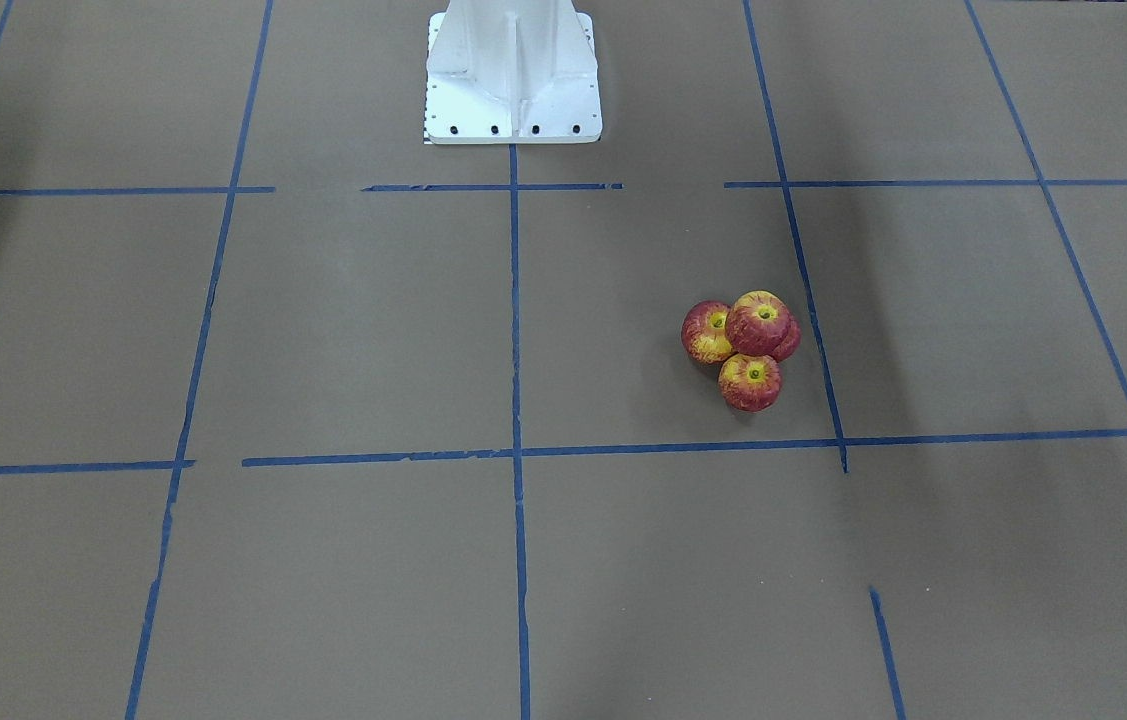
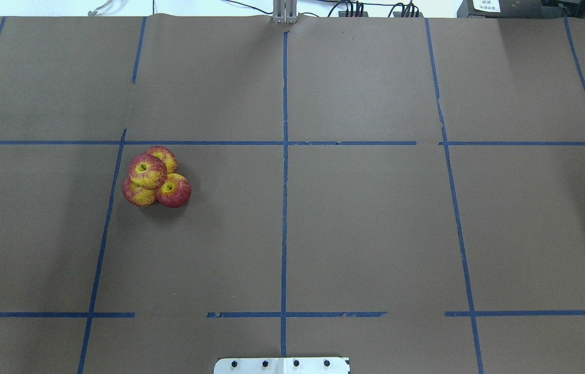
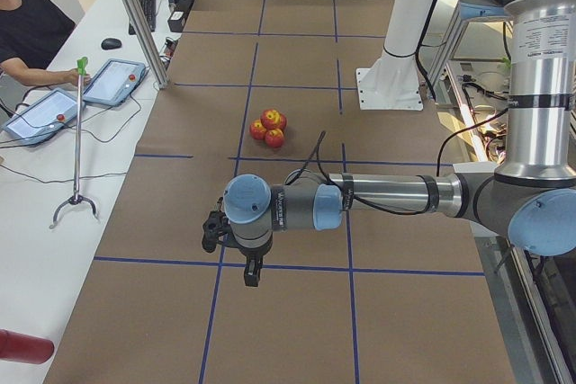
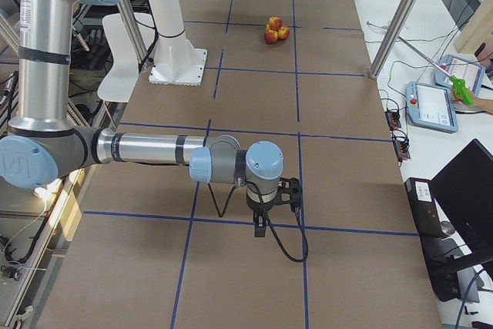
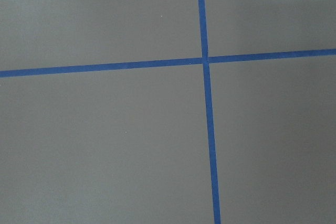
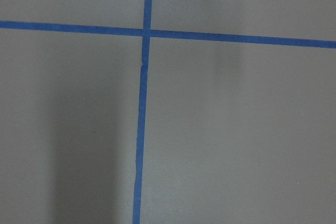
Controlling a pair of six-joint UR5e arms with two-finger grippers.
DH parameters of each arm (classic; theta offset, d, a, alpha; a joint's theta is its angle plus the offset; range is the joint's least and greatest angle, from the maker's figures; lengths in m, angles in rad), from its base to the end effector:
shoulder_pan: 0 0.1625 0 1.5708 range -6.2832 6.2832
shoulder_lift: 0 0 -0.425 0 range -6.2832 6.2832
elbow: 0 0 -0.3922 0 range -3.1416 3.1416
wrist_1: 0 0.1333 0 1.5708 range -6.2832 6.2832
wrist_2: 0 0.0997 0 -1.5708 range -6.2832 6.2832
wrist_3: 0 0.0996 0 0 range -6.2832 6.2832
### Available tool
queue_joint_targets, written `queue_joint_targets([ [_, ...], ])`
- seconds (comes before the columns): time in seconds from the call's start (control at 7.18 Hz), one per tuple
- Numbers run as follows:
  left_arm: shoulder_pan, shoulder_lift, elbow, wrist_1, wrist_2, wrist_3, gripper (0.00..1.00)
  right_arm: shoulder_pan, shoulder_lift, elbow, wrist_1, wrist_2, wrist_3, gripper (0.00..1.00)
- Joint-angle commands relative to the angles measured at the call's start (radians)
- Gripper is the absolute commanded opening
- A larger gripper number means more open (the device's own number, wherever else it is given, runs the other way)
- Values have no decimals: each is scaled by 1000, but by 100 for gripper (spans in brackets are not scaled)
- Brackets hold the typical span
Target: Stack apples
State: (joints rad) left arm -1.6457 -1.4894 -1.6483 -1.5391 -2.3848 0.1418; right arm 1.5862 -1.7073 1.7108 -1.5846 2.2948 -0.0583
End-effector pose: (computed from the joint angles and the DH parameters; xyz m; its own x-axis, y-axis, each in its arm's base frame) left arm -0.0948 -0.4490 0.6595 0.6865 0.0644 -0.7243 -0.0225 0.9975 0.0675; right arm 0.0740 -0.4322 0.6578 0.7486 -0.0399 0.6618 0.0283 0.9992 0.0283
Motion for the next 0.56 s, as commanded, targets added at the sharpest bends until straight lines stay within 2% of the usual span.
queue_joint_targets([
  [0.0,1,5,11,-22,-4,-2,100,0,0,0,0,0,0,100],
  [0.42,3,-6,-2,-12,-1,-4,100,0,0,0,0,0,0,100],
])
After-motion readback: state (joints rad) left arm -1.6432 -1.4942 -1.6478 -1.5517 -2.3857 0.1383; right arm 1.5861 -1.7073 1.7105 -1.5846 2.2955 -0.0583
